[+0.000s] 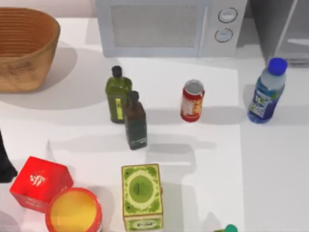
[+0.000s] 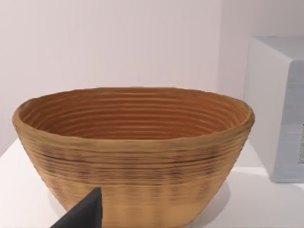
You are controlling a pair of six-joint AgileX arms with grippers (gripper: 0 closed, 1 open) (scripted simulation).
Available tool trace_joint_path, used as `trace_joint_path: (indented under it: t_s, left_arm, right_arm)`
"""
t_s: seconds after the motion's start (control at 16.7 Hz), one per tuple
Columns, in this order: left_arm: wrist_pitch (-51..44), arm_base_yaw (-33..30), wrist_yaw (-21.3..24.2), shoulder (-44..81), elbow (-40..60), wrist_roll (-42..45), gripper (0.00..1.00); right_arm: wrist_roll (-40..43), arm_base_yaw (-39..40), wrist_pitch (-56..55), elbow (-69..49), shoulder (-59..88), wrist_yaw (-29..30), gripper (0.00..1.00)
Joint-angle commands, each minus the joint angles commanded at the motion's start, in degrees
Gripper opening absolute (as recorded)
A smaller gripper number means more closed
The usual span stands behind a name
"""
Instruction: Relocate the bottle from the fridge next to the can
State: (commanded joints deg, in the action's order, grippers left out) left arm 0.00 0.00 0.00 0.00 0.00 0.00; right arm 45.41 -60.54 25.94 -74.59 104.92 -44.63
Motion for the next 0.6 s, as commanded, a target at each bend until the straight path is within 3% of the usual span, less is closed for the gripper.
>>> trace_joint_path:
  t_s: [0.24, 0.6]
  left_arm:
    - [0.0, 0.0, 0.0, 0.0, 0.0, 0.0, 1.0]
    - [0.0, 0.0, 0.0, 0.0, 0.0, 0.0, 1.0]
  right_arm:
    - [-8.7, 6.7, -8.4, 0.3, -0.1, 1.4, 1.0]
    - [-9.4, 6.9, -9.4, 0.5, -0.5, 1.6, 1.0]
